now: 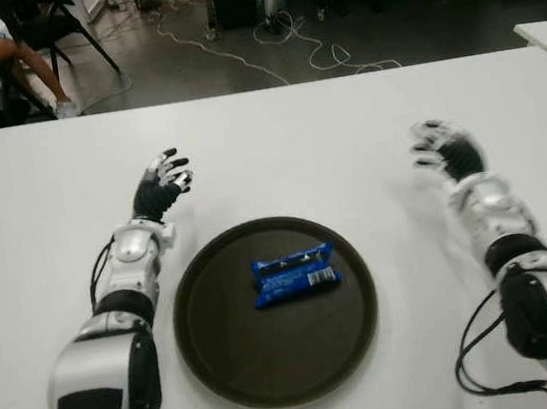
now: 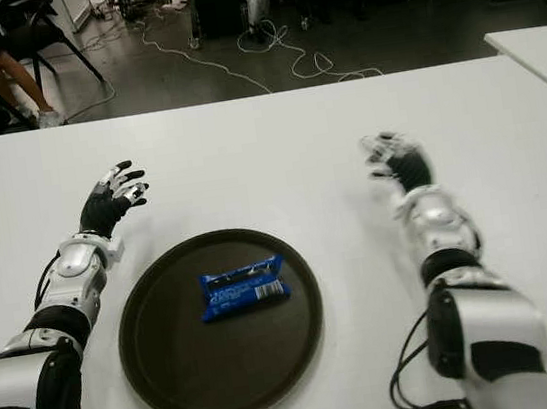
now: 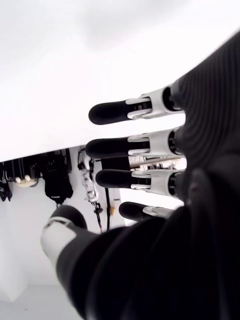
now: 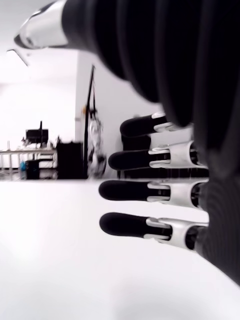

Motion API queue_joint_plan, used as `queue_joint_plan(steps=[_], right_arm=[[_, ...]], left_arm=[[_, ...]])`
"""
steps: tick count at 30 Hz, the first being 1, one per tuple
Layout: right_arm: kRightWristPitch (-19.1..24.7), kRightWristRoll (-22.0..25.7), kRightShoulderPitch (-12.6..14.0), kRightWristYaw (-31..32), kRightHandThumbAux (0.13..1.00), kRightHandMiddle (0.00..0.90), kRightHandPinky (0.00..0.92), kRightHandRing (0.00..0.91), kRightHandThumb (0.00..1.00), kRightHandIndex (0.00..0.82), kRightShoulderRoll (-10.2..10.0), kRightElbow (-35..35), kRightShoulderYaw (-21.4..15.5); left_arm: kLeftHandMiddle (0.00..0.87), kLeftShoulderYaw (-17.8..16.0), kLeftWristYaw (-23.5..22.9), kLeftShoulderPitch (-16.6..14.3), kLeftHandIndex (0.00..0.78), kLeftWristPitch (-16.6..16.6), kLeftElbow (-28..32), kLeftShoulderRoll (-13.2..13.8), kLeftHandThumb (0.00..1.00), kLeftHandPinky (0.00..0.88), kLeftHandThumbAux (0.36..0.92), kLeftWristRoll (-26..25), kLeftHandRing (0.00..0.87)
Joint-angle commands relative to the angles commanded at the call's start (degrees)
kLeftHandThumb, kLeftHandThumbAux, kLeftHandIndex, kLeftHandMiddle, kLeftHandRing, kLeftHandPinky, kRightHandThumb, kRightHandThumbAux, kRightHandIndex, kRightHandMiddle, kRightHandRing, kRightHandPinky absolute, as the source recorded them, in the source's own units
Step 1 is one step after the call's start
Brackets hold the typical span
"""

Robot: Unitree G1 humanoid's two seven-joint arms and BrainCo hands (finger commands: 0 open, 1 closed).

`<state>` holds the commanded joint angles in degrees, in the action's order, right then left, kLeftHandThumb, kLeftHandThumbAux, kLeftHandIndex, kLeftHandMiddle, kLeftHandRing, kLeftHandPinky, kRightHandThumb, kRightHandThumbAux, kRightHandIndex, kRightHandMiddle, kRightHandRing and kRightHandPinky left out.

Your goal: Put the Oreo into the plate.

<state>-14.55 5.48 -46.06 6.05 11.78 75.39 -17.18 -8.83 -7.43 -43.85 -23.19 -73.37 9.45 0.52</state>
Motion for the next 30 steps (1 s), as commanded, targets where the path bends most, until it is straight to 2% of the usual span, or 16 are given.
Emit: queue_joint_plan(steps=[10,20,30], right_arm=[[0.36,-0.21,-0.01,0.35,0.692,0.32,0.358,0.343,0.002,0.205,-0.33,0.18,-0.01],[0.66,-0.17,-0.13,-0.37,0.711,0.309,0.335,0.324,0.0,0.207,-0.63,0.23,-0.33],[0.42,-0.63,-0.08,-1.31,0.743,0.298,0.33,0.315,0.001,0.205,-0.77,0.22,-0.02]], left_arm=[[0.22,0.1,0.51,-0.03,0.122,0.08,-0.02,0.16,0.096,0.278,0.718,0.46,0.24],[0.214,0.01,-0.06,-0.03,0.121,0.1,-0.07,0.28,0.101,0.266,0.701,0.36,0.23],[0.219,0.09,0.12,-0.07,0.122,0.12,-0.11,0.3,0.09,0.291,0.724,0.52,0.241]])
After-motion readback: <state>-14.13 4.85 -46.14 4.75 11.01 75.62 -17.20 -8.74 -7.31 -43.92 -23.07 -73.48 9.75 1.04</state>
